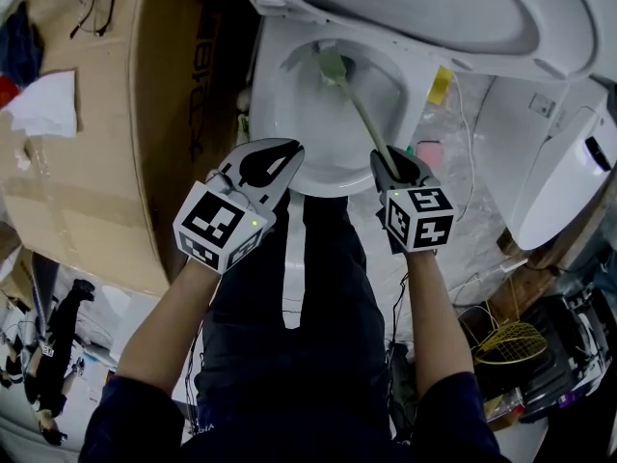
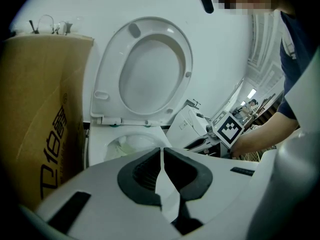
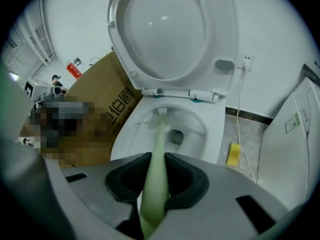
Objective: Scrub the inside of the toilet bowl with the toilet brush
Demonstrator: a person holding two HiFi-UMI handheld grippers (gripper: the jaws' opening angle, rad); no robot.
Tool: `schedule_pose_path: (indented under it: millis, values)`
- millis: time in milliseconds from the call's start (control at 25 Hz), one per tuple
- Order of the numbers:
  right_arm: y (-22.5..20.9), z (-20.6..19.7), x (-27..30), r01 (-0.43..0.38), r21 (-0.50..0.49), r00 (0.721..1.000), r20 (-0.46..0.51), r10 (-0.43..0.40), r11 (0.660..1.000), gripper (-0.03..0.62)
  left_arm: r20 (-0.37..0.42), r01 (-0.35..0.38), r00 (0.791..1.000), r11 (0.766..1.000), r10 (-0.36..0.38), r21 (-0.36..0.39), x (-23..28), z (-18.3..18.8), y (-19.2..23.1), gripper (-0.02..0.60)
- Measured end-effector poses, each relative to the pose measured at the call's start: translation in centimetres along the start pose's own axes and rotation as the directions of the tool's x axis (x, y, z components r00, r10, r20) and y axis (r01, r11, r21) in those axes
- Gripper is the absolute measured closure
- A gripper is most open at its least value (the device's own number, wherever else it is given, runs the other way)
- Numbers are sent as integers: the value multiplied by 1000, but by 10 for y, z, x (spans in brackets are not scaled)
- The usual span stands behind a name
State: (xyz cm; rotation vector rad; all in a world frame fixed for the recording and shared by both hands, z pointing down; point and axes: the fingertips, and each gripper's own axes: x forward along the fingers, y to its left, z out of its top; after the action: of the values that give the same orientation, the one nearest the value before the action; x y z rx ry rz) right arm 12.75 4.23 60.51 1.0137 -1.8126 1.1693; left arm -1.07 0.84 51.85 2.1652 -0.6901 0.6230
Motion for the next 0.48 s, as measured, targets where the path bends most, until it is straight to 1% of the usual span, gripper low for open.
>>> schedule_pose_path:
  millis: [480]
  values:
    - [-34, -10, -13, 49, 38, 999, 11, -49, 998, 508, -16, 12, 1000, 1000, -12, 16, 10, -1, -10, 537]
